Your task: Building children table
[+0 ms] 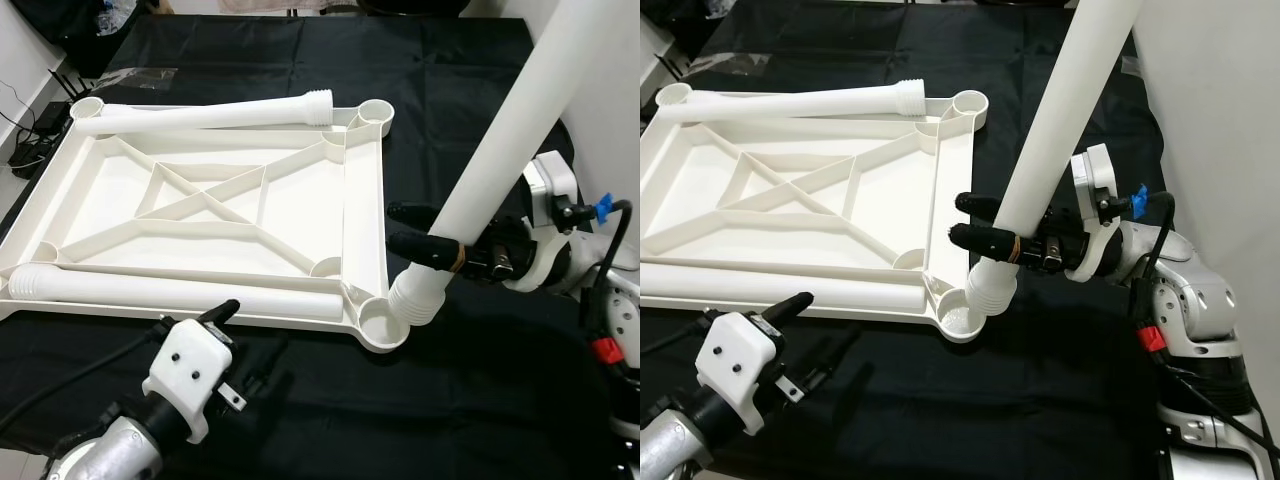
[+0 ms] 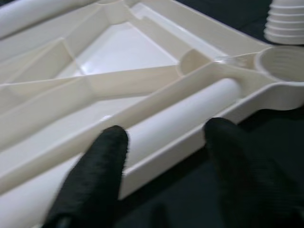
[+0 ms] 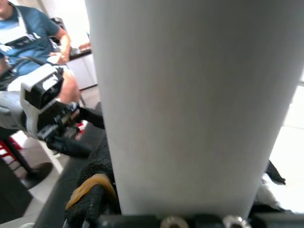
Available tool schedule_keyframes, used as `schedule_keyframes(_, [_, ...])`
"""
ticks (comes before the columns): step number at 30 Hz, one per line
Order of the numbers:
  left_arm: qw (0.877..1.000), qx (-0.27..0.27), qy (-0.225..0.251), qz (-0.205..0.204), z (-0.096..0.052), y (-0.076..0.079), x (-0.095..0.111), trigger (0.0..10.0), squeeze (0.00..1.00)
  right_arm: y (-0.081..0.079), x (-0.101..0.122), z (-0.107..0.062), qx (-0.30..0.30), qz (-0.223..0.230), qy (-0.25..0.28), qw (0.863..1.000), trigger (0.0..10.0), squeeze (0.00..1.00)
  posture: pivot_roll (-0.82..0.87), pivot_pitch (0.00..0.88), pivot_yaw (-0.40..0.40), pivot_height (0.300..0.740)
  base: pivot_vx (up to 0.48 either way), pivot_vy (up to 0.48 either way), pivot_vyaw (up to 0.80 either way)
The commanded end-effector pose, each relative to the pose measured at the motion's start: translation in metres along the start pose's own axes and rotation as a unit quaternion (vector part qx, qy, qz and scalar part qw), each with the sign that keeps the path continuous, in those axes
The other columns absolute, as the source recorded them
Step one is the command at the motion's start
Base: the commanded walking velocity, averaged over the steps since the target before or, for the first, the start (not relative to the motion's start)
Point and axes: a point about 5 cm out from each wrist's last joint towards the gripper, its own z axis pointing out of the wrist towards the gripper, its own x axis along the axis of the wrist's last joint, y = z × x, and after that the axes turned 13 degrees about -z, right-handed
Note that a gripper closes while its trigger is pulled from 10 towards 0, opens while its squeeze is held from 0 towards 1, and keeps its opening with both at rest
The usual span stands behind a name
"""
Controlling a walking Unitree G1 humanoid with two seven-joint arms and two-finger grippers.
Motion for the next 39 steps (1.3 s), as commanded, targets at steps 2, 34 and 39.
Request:
schedule_keyframes(2, [1.000, 0.000, -0.010, 0.001, -0.001, -0.005, -0.003, 0.0, 0.00, -0.004, -0.001, 0.007, -0.007, -0.029, -0.008, 1.000, 10.0, 0.00, 0.03, 0.282, 0.030, 0.740, 0.000, 0.000, 0.00])
schedule_keyframes(34, [0.991, 0.122, -0.052, -0.035, 0.052, -0.021, -0.039, 10.0, 0.00, 0.002, -0.006, 0.073, -0.217, -0.047, 0.041, 0.974, 10.0, 0.00, 0.00, 0.120, 0.039, 0.740, 0.000, 0.000, 0.00])
schedule_keyframes(39, [0.991, 0.121, -0.050, -0.035, 0.055, -0.020, -0.040, 10.0, 0.00, 0.003, -0.021, 0.078, -0.258, -0.037, -0.015, 0.965, 10.0, 0.00, -0.01, 0.121, 0.036, 0.740, 0.000, 0.000, 0.11])
